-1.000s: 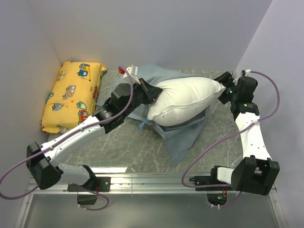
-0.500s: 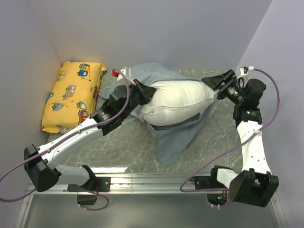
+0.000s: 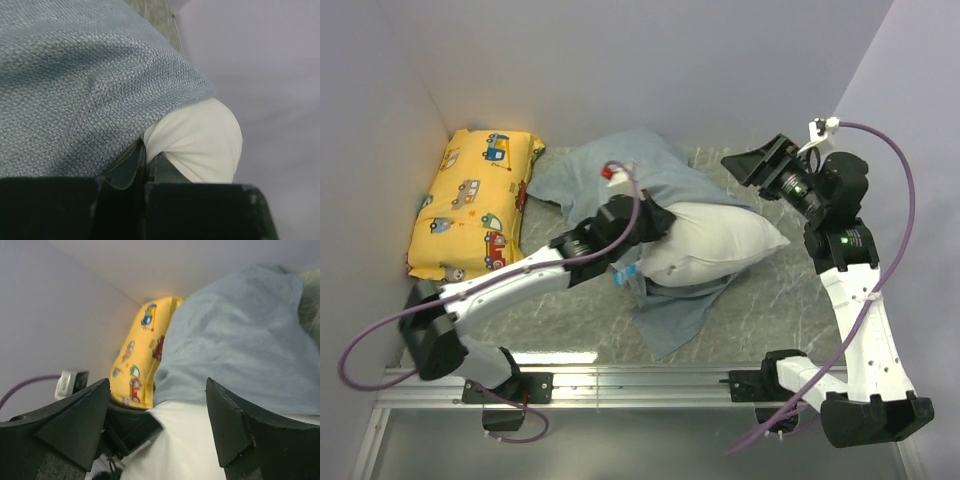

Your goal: Remove the pillowcase from the pillow

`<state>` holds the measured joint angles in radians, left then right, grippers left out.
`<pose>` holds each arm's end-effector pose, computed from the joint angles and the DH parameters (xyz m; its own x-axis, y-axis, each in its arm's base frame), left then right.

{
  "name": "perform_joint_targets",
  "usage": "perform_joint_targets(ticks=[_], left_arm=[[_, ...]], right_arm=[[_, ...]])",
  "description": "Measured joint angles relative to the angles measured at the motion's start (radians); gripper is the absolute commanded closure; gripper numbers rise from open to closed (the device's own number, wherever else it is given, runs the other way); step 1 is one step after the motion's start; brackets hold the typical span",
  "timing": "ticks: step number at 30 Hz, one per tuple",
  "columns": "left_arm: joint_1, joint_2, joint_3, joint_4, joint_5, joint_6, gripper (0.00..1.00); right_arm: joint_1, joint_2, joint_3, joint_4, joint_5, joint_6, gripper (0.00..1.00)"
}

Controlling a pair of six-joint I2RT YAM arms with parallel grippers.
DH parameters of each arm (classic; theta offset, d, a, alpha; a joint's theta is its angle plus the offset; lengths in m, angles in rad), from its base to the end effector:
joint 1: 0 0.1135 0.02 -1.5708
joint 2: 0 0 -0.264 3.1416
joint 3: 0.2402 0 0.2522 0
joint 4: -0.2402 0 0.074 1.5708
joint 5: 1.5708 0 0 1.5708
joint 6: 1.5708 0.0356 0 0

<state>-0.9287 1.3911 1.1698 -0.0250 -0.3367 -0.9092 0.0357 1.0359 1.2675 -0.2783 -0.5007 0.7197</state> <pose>0.2066 -0.2567 0.3518 -0.5347 -0.5285 -0.6594 0.2313 0.6590 -0.7157 0.2144 0.0248 0.4503 -0.3716 0.5654 -0.7364 -0.3532 0.6475 0.6753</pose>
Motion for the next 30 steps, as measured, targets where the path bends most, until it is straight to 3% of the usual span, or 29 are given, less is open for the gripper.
perform_joint_targets(ticks=[5,7,9,10,11,15,26,30], left_arm=[[-0.045,0.233,0.199,-0.008,0.088,0.024,1.00],[-0.050,0.322,0.281,-0.003,0.136,0.033,0.94],[-0.050,0.386,0.346,-0.006,0.180,0.043,0.83],[-0.050,0.412,0.377,-0.008,0.199,0.053,0.67],[-0.050,0.429,0.398,-0.010,0.213,0.057,0.59],[-0.048,0.441,0.439,-0.008,0.238,0.065,0.36],[0.098,0.290,0.396,-0.063,0.182,0.092,0.25],[0.159,0.316,0.505,-0.198,0.190,0.184,0.20]], right_arm=[[0.058,-0.004,0.001,-0.109,0.121,-0.084,0.16],[0.058,-0.005,0.000,-0.142,0.164,-0.108,0.16],[0.058,-0.013,-0.007,-0.161,0.199,-0.130,0.16],[0.058,-0.025,-0.023,-0.167,0.222,-0.144,0.16],[0.058,-0.034,-0.037,-0.168,0.232,-0.151,0.16],[0.058,-0.093,-0.134,-0.183,0.277,-0.177,0.16],[0.069,-0.195,-0.314,-0.212,0.370,-0.215,0.16],[0.095,-0.222,-0.374,-0.210,0.395,-0.222,0.16]])
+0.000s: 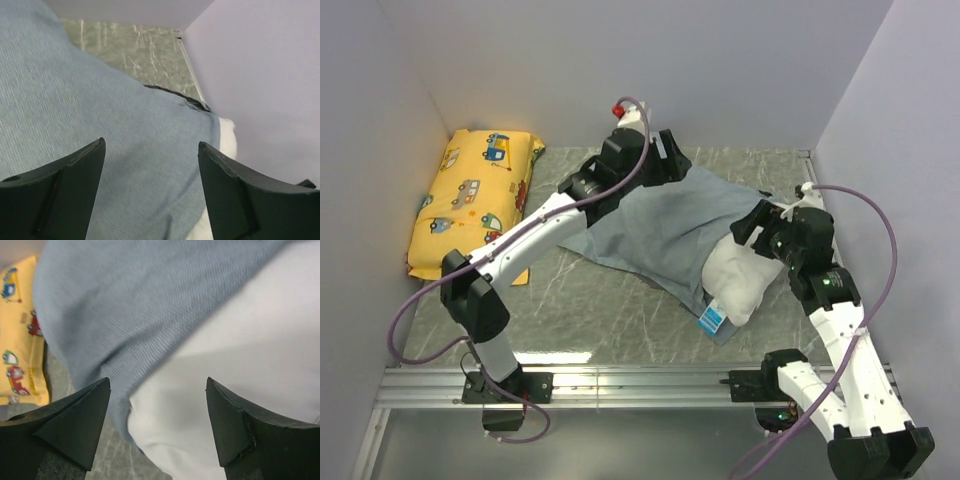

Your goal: Remove the pillowcase from the pillow

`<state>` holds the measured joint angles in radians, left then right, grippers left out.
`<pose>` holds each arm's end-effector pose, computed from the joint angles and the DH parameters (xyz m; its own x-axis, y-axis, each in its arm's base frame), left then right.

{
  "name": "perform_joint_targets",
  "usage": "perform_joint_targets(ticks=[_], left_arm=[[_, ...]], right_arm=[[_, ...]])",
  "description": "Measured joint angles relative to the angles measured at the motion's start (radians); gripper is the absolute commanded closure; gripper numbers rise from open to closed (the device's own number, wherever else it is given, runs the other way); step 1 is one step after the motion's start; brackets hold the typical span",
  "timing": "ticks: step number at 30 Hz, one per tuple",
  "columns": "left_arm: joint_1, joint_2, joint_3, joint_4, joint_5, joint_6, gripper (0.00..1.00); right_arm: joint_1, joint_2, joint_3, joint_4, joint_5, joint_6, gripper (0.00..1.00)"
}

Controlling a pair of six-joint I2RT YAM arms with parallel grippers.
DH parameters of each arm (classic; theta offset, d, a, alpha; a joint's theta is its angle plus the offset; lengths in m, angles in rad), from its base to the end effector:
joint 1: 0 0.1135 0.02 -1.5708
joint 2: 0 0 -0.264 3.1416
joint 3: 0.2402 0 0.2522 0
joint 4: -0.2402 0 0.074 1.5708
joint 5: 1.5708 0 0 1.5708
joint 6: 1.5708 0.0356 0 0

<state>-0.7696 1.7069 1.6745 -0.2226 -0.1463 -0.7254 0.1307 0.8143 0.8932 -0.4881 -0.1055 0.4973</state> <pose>0.2968 -0.2804 0.3995 -0.5251 -0.4052 -0.7484 0.3191 0.7215 -0.6145 0.1766 0.0270 0.3411 -0.4542 0.4188 -0.7863 -0.0099 0.8802 0.4745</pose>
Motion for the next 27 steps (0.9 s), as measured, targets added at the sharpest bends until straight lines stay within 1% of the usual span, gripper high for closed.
perform_joint_targets(ticks=[4,6,9,12,14,15,16,17,18,19,20,21,24,25,26,27], left_arm=[[0.031,0.084,0.127,-0.090,0.075,0.127,0.15],[0.032,0.124,0.160,-0.124,0.124,0.181,0.14],[0.027,0.197,0.197,-0.171,0.191,0.252,0.14],[0.017,0.276,0.228,-0.218,0.213,0.301,0.15],[0.009,0.323,0.240,-0.240,0.205,0.327,0.20],[0.006,0.338,0.245,-0.246,0.200,0.335,0.23],[0.002,0.350,0.251,-0.254,0.192,0.344,0.37],[-0.002,0.357,0.259,-0.261,0.177,0.346,0.48],[-0.006,0.364,0.274,-0.272,0.155,0.352,0.62],[-0.010,0.369,0.291,-0.283,0.131,0.360,0.87],[-0.012,0.373,0.304,-0.294,0.107,0.362,0.96],[-0.013,0.375,0.312,-0.303,0.085,0.363,1.00],[-0.017,0.383,0.330,-0.326,0.023,0.364,1.00],[-0.019,0.385,0.332,-0.331,0.006,0.363,1.00],[-0.019,0.385,0.334,-0.336,-0.013,0.361,1.00],[-0.019,0.385,0.335,-0.340,-0.030,0.359,1.00]], right_arm=[[0.042,-0.019,-0.072,-0.007,0.031,0.000,0.16],[0.064,-0.024,-0.096,-0.006,0.044,0.000,0.16],[0.085,-0.038,-0.129,-0.001,0.063,0.003,0.16],[0.098,-0.040,-0.156,0.018,0.076,0.007,0.16],[0.105,-0.035,-0.177,0.040,0.085,0.007,0.18],[0.107,-0.026,-0.185,0.045,0.091,0.007,0.19],[0.108,-0.018,-0.192,0.054,0.097,0.007,0.22],[0.108,-0.006,-0.197,0.063,0.103,0.007,0.24],[0.108,0.006,-0.202,0.072,0.109,0.010,0.26],[0.108,0.014,-0.208,0.084,0.114,0.010,0.30],[0.108,0.020,-0.212,0.091,0.117,0.010,0.32],[0.108,0.023,-0.215,0.097,0.118,0.011,0.34],[0.109,0.027,-0.216,0.114,0.122,0.012,0.46],[0.109,0.027,-0.216,0.119,0.124,0.012,0.61],[0.109,0.029,-0.216,0.123,0.125,0.008,0.69],[0.109,0.031,-0.216,0.129,0.126,0.010,0.80]])
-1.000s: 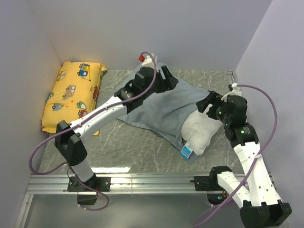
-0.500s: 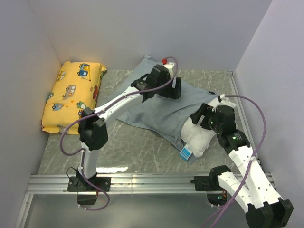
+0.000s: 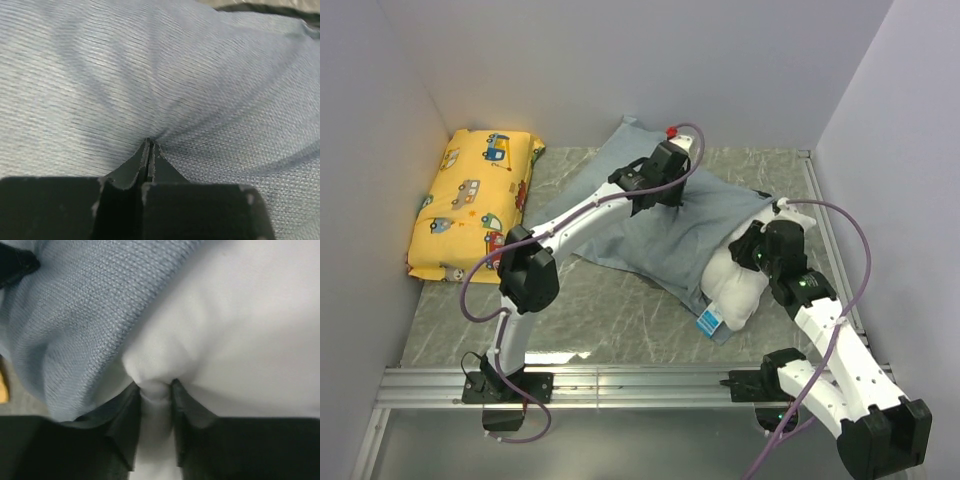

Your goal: Remove the pillowcase from the pillow

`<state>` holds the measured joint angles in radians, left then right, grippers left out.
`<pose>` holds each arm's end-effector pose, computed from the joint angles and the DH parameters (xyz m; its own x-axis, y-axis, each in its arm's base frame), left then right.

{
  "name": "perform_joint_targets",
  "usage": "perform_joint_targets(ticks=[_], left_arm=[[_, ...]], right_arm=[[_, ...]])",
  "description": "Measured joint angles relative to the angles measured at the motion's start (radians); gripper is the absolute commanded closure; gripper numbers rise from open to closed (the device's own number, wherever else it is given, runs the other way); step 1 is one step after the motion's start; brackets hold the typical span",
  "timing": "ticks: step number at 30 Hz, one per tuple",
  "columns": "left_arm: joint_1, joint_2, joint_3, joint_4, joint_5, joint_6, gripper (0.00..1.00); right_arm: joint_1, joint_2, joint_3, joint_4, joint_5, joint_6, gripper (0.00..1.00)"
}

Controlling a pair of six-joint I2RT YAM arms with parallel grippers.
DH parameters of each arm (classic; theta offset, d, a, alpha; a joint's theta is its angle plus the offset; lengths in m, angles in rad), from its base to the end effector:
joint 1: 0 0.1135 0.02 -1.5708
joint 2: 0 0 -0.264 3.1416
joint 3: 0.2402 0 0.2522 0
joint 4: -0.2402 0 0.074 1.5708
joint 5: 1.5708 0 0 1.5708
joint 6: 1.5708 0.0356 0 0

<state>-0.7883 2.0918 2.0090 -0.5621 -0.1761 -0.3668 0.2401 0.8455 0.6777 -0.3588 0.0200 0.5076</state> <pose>0.3482 -0.3414 0.3165 -0.6106 0.1134 -0.7838 0.4076 0.8935 -0.1883 0.1858 0.0448 0.2742 -0.5340 0.3696 -0.7604 0.0442 0.9104 0.4114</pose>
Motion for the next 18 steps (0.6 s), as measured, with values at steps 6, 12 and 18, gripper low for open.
perform_joint_targets(ticks=[6,12,18], left_arm=[[0.054,0.000,0.010,-0.004,-0.069,-0.025,1.00],[0.201,-0.021,0.041,-0.028,-0.077,-0.061,1.00],[0.475,-0.069,0.035,-0.042,-0.146,-0.085,1.00]], right_arm=[[0.005,0.021,0.019,0.000,0.003,0.005,1.00],[0.012,0.013,0.130,-0.083,0.043,0.002,1.00],[-0.010,-0.030,0.236,-0.223,0.151,-0.019,1.00]])
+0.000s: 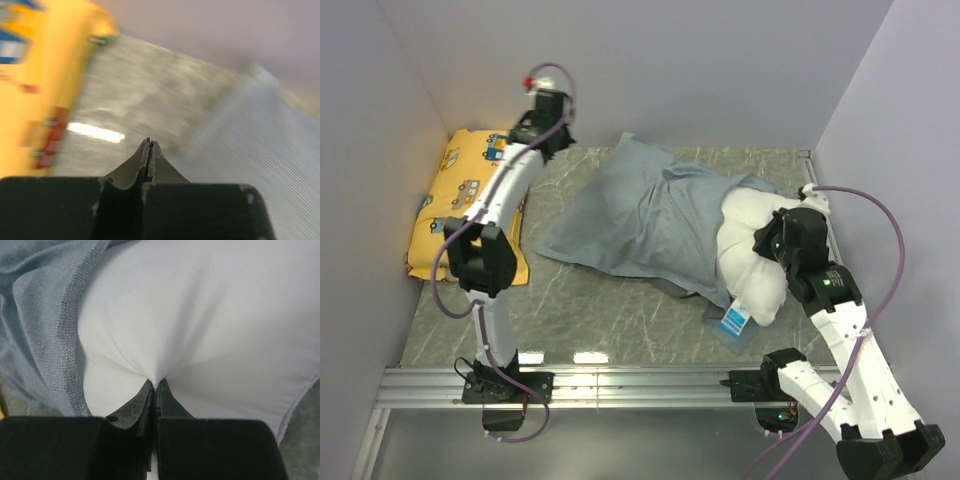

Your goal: Remove the pillowcase from the pillow

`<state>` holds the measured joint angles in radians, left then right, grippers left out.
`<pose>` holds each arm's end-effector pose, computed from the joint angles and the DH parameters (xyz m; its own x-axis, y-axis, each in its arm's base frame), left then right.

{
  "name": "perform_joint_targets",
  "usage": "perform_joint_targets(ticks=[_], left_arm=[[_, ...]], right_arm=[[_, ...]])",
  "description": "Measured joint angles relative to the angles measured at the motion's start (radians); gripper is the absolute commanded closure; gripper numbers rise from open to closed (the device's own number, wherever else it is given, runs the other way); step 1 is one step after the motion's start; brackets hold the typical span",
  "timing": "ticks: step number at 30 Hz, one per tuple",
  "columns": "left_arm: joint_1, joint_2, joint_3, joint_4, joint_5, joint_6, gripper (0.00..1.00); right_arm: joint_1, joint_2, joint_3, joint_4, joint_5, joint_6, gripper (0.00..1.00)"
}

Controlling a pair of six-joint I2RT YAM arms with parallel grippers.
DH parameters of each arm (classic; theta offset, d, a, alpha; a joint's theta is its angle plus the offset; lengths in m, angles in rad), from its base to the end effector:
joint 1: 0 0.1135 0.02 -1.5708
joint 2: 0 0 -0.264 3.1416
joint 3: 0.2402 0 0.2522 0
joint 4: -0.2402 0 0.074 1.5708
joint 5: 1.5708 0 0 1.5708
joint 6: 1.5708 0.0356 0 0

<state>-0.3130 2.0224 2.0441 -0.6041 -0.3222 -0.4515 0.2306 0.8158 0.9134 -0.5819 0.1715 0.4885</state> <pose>0.4495 -0.1336 0.3571 -0.4885 -0.2769 -0.8275 -0.1919 0.9592 -0.2077 0.1704 0.0338 0.3386 -0.4369 0.3724 -0.8188 0.1437 0.9275 0.3452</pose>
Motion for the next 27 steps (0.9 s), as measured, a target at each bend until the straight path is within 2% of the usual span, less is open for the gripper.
perform_joint_targets(ticks=[3,5,9,12,13,16,19,24,27], left_arm=[[0.136,-0.031,-0.045,0.016,-0.005,-0.024,1.00],[0.169,-0.053,-0.089,0.024,0.002,-0.029,1.00],[0.089,-0.095,-0.200,0.060,0.030,-0.033,1.00],[-0.009,-0.138,-0.300,0.097,0.089,-0.048,0.74],[-0.041,-0.166,-0.348,0.112,0.106,-0.058,0.53],[-0.109,-0.284,-0.512,0.153,0.141,-0.091,0.26],[-0.139,-0.438,-0.663,0.201,0.156,-0.132,0.17],[-0.187,-0.666,-0.853,0.327,0.185,-0.177,0.15],[-0.259,-0.726,-0.949,0.422,0.219,-0.190,0.15]], right_arm=[[-0.014,-0.021,0.027,-0.045,0.048,-0.008,1.00],[-0.018,-0.027,0.029,-0.053,0.055,-0.013,1.00],[-0.019,0.002,0.021,-0.045,0.043,-0.015,1.00],[-0.019,0.026,-0.006,-0.032,0.040,-0.015,1.00],[-0.019,0.034,-0.014,-0.028,0.035,-0.016,1.00],[-0.019,0.053,-0.028,-0.009,0.022,-0.023,1.00],[-0.019,0.060,-0.041,0.017,0.013,-0.034,1.00],[-0.019,0.067,-0.069,0.057,-0.003,-0.041,1.00],[-0.019,0.071,-0.071,0.064,-0.006,-0.041,0.98]])
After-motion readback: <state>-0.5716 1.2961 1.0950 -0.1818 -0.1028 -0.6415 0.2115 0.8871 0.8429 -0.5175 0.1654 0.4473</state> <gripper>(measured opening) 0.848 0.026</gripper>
